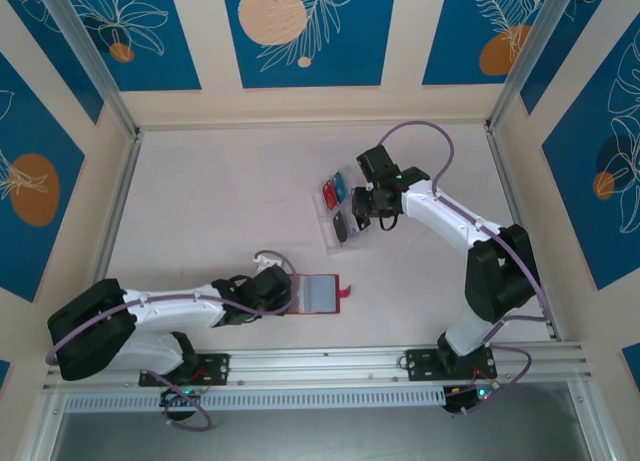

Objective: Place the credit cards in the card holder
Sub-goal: Pick up the credit card from the storage box.

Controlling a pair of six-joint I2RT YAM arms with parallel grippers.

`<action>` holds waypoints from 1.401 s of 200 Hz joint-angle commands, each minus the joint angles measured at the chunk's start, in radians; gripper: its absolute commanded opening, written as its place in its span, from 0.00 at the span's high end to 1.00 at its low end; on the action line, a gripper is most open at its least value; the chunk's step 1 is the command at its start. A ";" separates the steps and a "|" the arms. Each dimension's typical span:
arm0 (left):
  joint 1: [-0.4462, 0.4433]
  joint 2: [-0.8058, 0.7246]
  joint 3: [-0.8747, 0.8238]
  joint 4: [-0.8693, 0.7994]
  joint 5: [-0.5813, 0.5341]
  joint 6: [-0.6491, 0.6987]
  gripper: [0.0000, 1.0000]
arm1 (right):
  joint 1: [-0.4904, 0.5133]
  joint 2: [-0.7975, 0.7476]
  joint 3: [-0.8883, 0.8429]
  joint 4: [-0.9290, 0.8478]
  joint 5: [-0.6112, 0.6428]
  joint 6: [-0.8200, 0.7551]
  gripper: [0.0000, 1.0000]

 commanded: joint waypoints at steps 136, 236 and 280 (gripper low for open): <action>0.003 0.022 -0.047 0.022 0.065 -0.021 0.62 | 0.011 0.019 0.028 0.015 -0.070 -0.026 0.77; 0.003 0.010 -0.050 0.015 0.060 -0.024 0.62 | 0.013 0.030 0.048 0.004 -0.092 -0.041 0.89; 0.003 0.001 -0.056 0.013 0.060 -0.025 0.62 | 0.014 0.019 0.097 -0.026 -0.079 -0.060 0.99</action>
